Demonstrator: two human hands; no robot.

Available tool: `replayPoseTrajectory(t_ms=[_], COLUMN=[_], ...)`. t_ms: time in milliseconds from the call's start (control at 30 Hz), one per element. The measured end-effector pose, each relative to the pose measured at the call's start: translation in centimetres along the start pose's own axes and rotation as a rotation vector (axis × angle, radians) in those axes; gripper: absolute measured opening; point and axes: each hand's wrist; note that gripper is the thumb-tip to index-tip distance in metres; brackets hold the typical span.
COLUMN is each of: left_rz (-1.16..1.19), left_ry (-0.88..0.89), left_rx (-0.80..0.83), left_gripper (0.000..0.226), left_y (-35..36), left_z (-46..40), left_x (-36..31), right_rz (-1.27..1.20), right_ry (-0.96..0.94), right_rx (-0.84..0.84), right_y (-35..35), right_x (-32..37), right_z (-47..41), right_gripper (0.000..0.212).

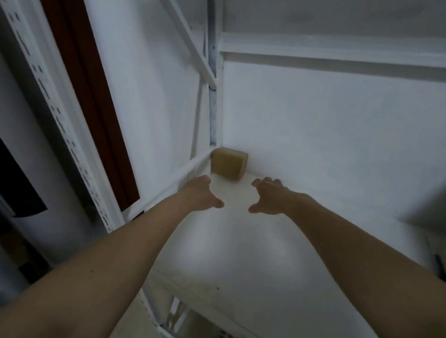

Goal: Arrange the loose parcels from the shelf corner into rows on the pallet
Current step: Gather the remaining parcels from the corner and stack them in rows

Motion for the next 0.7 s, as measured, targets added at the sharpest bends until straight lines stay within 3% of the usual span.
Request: replayPoseTrajectory(t_ms=[333, 700], left_rz=[0.016, 0.072], left_ry=[0.031, 0.049], left_rx=[0.077, 0.041], left_gripper=[0.090, 0.091], left_y=[-3.6, -0.5], left_z=[-8.5, -18.2], left_x=[4.9, 6.9], right_rz=[-0.018, -0.012], right_ry=[0.068, 0.080], right_rx=[-0.024, -0.177], right_y=[0.3, 1.3], right_x=[3.0, 0.8], right_z=[-9.8, -22.2], right_gripper=[0.078, 0.085])
Point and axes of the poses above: each hand's wrist, its own z-axis away from the middle knuckle, its own y-axis out of the palm, x = y × z, and after that the axes turned 11 degrees about x, right-handed
